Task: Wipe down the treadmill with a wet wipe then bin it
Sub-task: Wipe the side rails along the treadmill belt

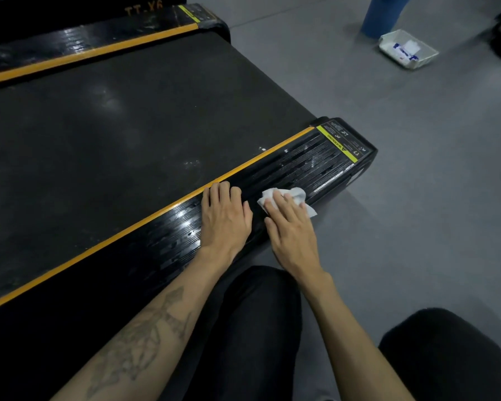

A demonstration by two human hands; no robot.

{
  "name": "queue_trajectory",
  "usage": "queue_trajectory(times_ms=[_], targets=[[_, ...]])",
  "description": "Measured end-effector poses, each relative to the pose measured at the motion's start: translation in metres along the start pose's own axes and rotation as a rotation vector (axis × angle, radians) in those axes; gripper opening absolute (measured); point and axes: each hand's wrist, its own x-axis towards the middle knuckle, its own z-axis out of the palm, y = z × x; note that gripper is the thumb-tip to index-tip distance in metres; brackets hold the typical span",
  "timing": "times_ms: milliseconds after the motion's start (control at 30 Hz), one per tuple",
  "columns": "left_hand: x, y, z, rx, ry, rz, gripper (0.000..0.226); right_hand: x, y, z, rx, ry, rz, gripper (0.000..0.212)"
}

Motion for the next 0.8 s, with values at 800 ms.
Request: queue_trajectory(times_ms=[800], targets=[[0.027,0.046,0.017,0.066,-0.13,-0.262,0.061,0.025,0.073,-0.032,-0.033,0.007,-0.055,0.044]])
